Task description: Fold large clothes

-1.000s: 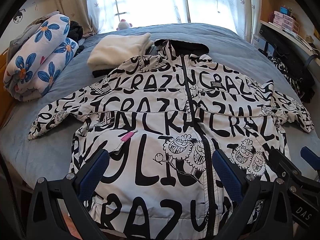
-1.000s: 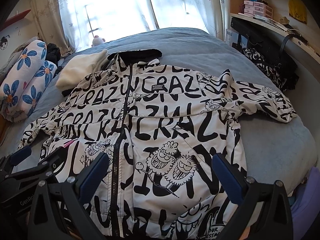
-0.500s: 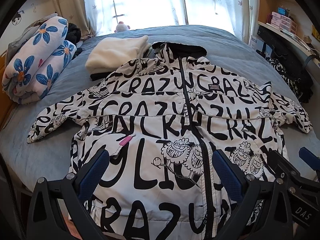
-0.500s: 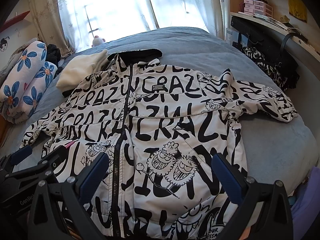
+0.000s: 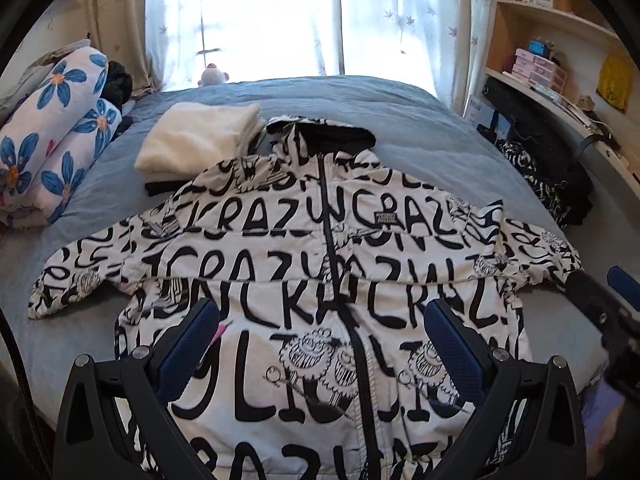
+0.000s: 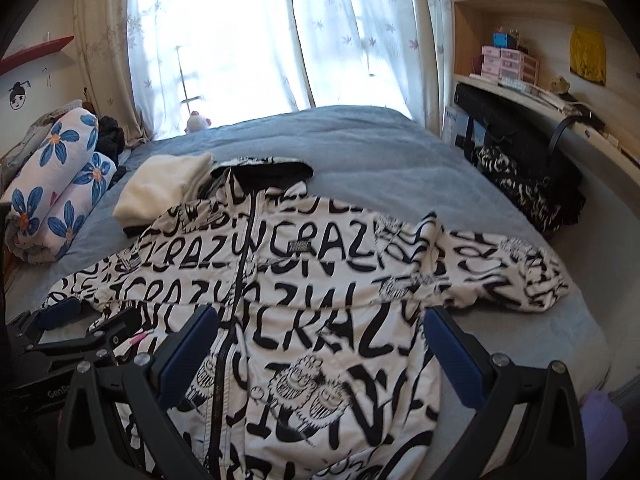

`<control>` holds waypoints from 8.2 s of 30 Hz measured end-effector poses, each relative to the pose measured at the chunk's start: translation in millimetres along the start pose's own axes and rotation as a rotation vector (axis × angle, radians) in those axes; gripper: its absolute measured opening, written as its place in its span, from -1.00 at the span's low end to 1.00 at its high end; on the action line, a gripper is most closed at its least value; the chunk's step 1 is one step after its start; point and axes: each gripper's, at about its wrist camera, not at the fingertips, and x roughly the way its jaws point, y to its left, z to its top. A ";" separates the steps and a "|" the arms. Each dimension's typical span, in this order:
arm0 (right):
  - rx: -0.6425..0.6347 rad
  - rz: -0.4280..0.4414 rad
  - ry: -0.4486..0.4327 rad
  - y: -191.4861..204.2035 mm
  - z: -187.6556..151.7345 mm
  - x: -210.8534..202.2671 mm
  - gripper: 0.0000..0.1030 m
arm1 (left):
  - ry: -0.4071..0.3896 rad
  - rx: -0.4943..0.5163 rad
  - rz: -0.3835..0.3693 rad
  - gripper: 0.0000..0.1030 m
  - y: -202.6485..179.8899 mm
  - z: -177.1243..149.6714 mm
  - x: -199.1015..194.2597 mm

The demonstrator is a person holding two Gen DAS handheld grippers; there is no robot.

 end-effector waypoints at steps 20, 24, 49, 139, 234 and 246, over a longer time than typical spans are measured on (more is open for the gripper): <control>0.013 -0.307 -0.154 -138.0 74.1 13.2 1.00 | -0.103 0.073 -0.079 0.98 -82.2 90.0 42.7; 0.099 -0.245 -0.052 -178.2 65.3 41.6 1.00 | -0.053 0.082 -0.064 0.98 -102.5 97.3 81.7; 0.970 -0.145 0.427 -405.6 -74.6 183.2 0.79 | 0.103 0.114 -0.042 0.98 -177.6 63.9 229.3; 0.354 0.224 0.284 -132.1 -101.3 130.3 -0.25 | 0.030 0.046 -0.108 -0.80 -48.0 112.9 162.6; 0.247 0.063 0.427 -132.9 -64.0 206.9 -0.31 | 0.347 0.078 -0.003 0.12 -4.2 44.1 225.8; 0.284 0.082 0.404 -105.2 -70.9 156.8 -0.31 | 0.259 0.098 0.018 0.12 -0.9 30.0 131.5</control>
